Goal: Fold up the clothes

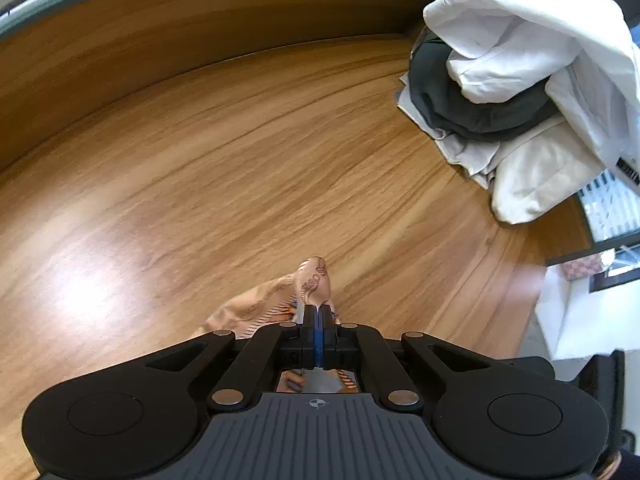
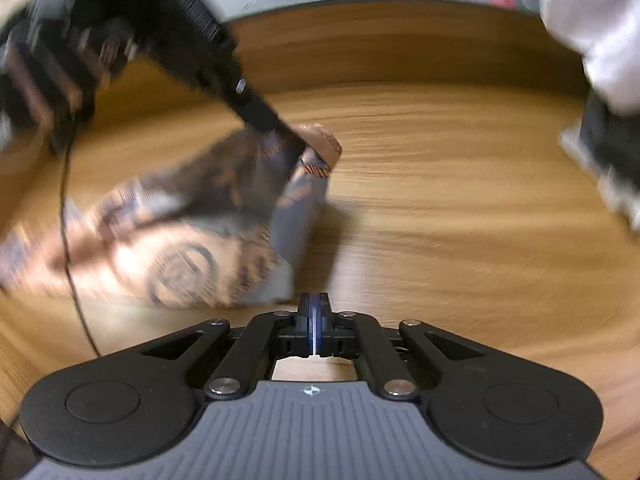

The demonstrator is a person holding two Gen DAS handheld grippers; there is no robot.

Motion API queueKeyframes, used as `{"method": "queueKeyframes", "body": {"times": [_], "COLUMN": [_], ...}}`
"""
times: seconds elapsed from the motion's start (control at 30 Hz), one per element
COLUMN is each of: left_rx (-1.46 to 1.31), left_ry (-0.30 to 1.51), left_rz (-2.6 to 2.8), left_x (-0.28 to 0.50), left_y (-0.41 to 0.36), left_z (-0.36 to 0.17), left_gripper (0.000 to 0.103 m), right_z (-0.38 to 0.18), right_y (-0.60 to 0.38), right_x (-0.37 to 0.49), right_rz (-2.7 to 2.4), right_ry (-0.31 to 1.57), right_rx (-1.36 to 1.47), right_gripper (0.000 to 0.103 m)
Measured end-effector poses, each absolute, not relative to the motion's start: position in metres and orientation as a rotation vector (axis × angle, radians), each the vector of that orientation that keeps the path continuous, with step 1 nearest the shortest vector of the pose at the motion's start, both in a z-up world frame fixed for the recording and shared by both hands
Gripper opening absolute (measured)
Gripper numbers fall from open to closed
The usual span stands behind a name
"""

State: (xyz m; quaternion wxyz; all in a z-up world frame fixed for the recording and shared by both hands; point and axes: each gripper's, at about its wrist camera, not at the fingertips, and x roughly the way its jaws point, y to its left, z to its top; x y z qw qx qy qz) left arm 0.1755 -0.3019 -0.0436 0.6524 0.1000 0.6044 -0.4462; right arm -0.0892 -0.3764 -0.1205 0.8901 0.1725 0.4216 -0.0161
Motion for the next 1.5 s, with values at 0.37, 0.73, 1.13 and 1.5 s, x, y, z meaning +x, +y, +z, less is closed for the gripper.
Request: {"method": "queueKeyframes", "body": {"times": [0.37,0.73,1.13,1.5], "left_rx": [0.257,0.203,0.123,0.030], "left_ry": [1.364,1.358,1.366,1.365], "left_rz": [-1.004,-1.032,-1.075,-0.993], "left_x": [0.185,0.179,0.172,0.192], "left_y": [-0.295,-0.296,-0.297,-0.260], "left_z": [-0.050,-0.035,-0.017,-0.014], "left_gripper": [0.002,0.002,0.002,0.002], "right_z": [-0.151,-0.160,-0.142,-0.142], "right_y": [-0.371,-0.371,-0.401,-0.424], "right_x": [-0.077,-0.066,-0.084,-0.145], "right_rz": [-0.077,-0.215,-0.275,-0.106], "right_ry": [0.744,0.608,0.436,0.531], "right_rx": [0.901,0.974,1.064,1.219], "right_gripper": [0.028,0.031,0.001,0.001]}}
